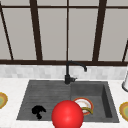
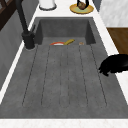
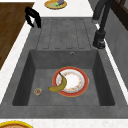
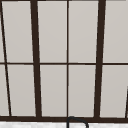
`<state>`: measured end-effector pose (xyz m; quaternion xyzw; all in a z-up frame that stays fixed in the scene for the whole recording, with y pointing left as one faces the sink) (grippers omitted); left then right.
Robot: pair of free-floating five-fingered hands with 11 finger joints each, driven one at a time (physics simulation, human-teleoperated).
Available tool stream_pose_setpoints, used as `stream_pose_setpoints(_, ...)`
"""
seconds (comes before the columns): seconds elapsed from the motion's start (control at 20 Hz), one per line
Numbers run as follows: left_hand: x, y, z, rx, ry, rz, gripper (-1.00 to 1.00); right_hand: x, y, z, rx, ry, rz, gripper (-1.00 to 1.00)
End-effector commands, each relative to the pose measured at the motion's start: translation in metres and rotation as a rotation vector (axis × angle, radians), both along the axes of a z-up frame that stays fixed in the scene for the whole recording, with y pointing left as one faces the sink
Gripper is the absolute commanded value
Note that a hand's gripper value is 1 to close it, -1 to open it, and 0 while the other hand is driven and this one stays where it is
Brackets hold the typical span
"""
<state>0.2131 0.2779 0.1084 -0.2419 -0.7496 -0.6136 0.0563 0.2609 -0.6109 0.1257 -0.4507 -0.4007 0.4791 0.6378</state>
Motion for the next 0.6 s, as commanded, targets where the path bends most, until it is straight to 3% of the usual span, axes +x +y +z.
stream_pose_setpoints(0.0, 0.0, 0.0, 0.0, 0.0, 0.0, 0.0, 0.0, 0.013, 0.01, 0.012, -0.058, -0.087, -0.068, 1.0)
stream_pose_setpoints(0.25, 0.0, 0.0, 0.0, 0.0, 0.0, 0.0, 0.0, 0.028, 0.028, 0.033, -0.062, -0.093, -0.131, 1.0)
stream_pose_setpoints(0.55, 0.0, 0.0, 0.0, 0.0, 0.0, 0.0, 0.0, 0.035, 0.064, 0.066, -0.081, -0.124, -0.155, 1.0)
